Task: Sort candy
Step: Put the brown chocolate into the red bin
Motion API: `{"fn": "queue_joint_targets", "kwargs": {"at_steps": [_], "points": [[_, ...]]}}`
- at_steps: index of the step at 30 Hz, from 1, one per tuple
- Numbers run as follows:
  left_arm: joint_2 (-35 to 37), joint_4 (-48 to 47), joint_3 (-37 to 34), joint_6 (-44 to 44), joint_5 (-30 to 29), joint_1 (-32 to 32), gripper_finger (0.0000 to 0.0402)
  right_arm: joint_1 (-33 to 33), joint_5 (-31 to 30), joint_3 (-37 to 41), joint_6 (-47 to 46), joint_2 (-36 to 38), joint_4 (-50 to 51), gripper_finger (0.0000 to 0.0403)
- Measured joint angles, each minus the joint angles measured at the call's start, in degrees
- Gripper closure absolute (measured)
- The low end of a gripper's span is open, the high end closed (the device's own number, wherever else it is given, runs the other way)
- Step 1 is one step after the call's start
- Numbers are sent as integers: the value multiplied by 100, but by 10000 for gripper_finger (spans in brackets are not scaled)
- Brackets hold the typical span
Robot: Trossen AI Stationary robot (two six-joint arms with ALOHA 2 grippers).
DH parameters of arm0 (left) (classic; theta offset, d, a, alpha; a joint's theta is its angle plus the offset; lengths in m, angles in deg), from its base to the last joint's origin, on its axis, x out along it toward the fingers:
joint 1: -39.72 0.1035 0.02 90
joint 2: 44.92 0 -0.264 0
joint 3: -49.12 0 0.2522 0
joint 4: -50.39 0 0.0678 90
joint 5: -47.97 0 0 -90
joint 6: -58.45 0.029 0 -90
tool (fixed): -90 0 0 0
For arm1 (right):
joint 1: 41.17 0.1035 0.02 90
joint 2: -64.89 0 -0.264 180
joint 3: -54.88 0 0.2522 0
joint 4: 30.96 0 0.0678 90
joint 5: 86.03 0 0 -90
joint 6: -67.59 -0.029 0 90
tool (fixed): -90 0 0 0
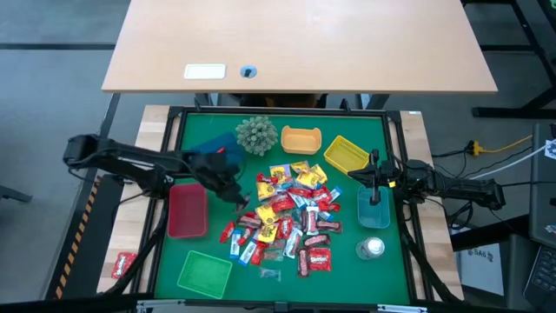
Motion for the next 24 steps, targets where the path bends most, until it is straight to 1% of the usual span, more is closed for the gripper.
{"fn": "queue_joint_targets", "kwargs": {"at_steps": [3, 6, 9, 15, 18, 21, 24], "points": [[402, -917, 0, -227, 438, -55, 319, 1, 0, 0, -1, 0, 0, 402], [790, -1773, 0, -359, 661, -94, 320, -1, 0, 0, -1, 0, 0, 402], [1158, -2355, 0, -361, 673, -98, 319, 0, 1, 0, 0, 2, 0, 402], [1815, -3072, 2, -359, 678, -96, 319, -1, 1, 0, 1, 0, 1, 402], [2103, -3777, 2, -361, 652, -96, 319, 1, 1, 0, 0, 1, 1, 402], [2276, -4569, 2, -368, 507, -96, 319, 1, 0, 0, 0, 2, 2, 402], [2313, -5112, 2, -365, 499, -99, 319, 1, 2, 0, -1, 0, 4, 402]]}}
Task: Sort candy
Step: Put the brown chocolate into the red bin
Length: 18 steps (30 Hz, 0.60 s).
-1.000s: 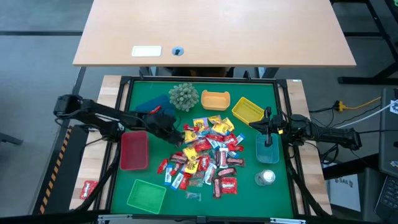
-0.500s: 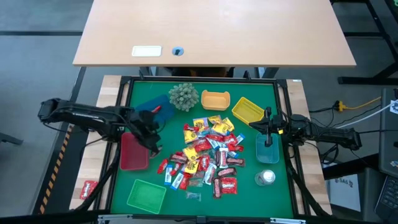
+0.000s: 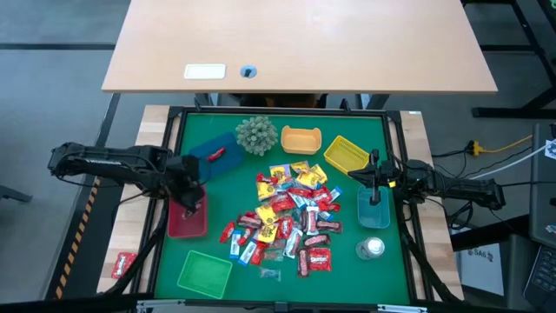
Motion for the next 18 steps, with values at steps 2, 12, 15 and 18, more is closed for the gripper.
{"fn": "queue_joint_targets", "kwargs": {"at_steps": [2, 12, 15, 18], "points": [[-1, -35, 7, 2, 4, 3, 319, 0, -2, 0, 0, 0, 0, 402], [-1, -55, 9, 4, -2, 3, 319, 0, 42, 0, 0, 2, 0, 402], [-4, -66, 9, -29, 2, 1, 315, 0, 42, 0, 0, 2, 0, 402], [-4, -90, 9, -243, 6, 3, 295, -1, 42, 0, 0, 2, 0, 402]]}}
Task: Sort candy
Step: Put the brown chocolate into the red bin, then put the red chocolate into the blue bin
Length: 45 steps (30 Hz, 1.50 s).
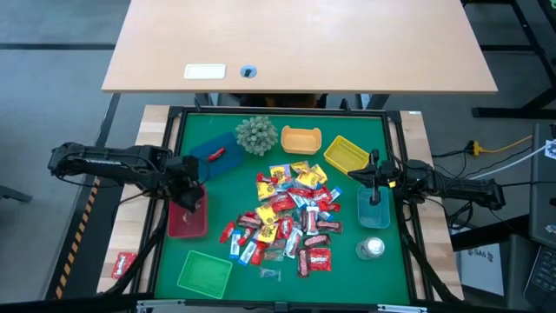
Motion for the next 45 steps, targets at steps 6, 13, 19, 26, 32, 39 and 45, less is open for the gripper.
{"fn": "queue_joint_targets", "kwargs": {"at_steps": [6, 13, 19, 26, 32, 39, 45], "points": [[-2, -27, 0, -56, 2, 0, 230, -1, 0, 0, 0, -1, 0, 402], [-2, 134, -8, -54, -237, -4, 203, 0, 0, 0, -1, -1, -1, 402], [-4, 1022, -13, -13, -412, 0, 203, 1, 0, 0, -2, -1, -2, 402], [-52, 2668, -13, -10, -1195, 0, 203, 1, 0, 0, -2, 0, -2, 402], [-445, 4125, -11, 691, -1955, -231, 206, -1, 0, 0, -2, 0, -2, 402], [-1438, 4921, -9, 1944, -2682, -976, 207, -1, 0, 0, 0, 0, -2, 402], [-2195, 4962, -9, 1299, -2625, -1809, 207, 0, 32, 0, -2, -2, -4, 402]]}}
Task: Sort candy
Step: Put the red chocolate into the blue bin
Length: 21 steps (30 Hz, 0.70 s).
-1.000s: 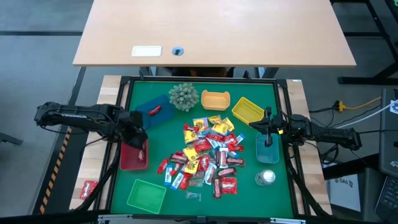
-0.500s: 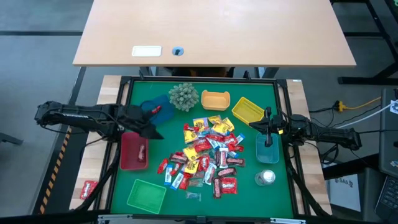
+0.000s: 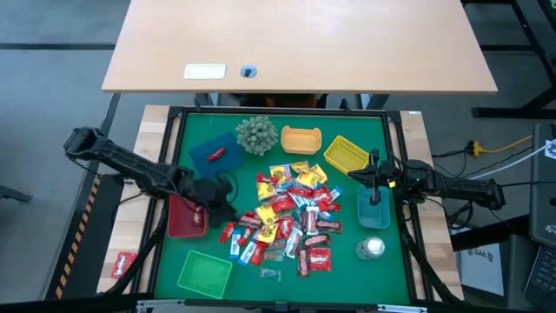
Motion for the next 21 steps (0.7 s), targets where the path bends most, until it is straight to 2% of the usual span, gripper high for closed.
{"fn": "queue_joint_targets", "kwargs": {"at_steps": [5, 9, 12, 17, 21], "points": [[-339, -1, 0, -744, 200, -330, 207, 0, 14, 0, 0, 0, -2, 402], [-466, -66, 38, -750, 138, -381, 207, 0, 16, 0, 1, 0, -2, 402], [-555, -298, 321, -535, -69, -379, 207, 0, 20, 0, 1, 0, -2, 402], [-813, -1506, 1241, 140, -403, -379, 207, -1, 25, 0, 0, 0, -2, 402], [-1203, -2525, 1927, 312, -599, -384, 207, -1, 27, 0, 2, 2, -2, 402]]}}
